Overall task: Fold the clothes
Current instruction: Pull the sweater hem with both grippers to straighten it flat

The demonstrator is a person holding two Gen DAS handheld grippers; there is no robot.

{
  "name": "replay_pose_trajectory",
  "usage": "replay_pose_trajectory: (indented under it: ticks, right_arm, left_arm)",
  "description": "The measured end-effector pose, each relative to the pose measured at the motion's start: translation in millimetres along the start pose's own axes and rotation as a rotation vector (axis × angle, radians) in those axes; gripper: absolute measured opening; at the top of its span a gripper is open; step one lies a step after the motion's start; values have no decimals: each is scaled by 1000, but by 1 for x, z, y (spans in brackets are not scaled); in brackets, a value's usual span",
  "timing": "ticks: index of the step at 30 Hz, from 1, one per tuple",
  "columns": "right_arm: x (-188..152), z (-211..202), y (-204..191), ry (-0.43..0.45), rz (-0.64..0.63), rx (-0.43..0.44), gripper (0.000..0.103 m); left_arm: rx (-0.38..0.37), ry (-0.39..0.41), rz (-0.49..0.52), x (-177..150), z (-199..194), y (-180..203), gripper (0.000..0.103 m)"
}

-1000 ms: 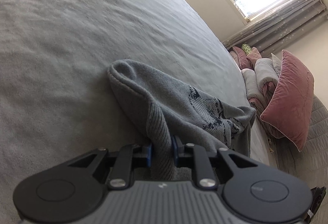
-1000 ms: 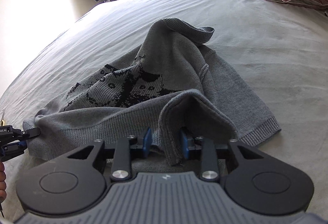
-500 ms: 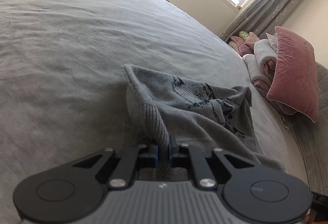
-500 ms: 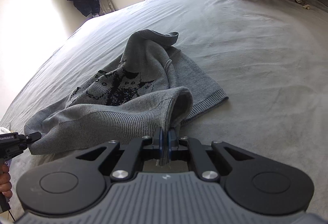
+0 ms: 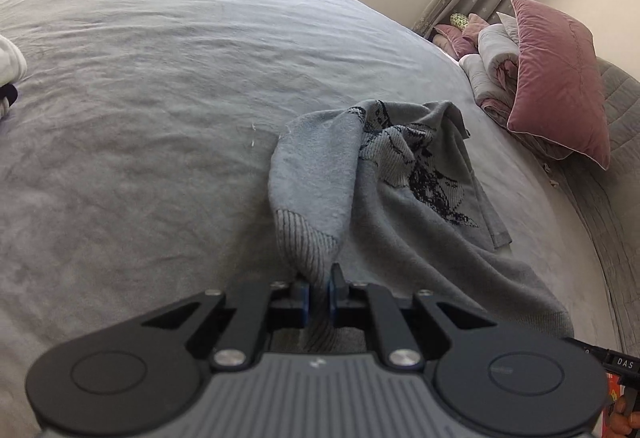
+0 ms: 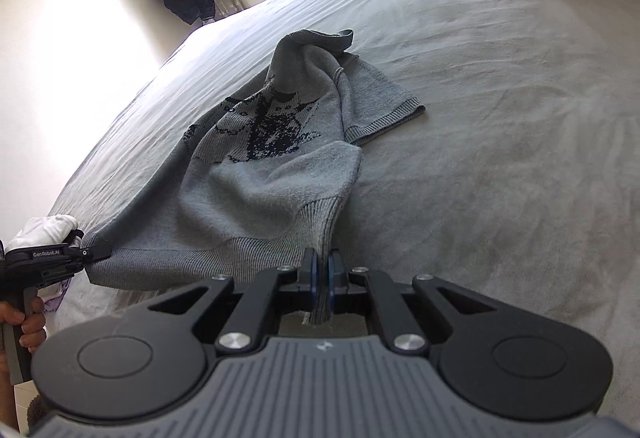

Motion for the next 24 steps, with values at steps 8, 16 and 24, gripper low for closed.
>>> replay_pose_trajectory:
  ticks: [8,16,24]
  right_arm:
    - [-14,-42,4,40,16,17,5]
    - [-32,-77,13,60,17,7,5]
    - [-60,-101,25,45,28,-14,5]
  left_arm:
    - [-25,-33,65,-29,-33,9,8]
    - [-62,-63,214,-78,-62,33,8]
    - [-101,-111,319,-128,-82,43,8]
Point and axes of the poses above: each gripper's, at about its wrist camera, not at the fingertips, and z roughly the way its jaws point, y to its right, x to its top, the point moved 6 cm from there along z, roughly the way its jaws point, and after that the axes turned 10 degrees about -z, right-handed, at the moved point
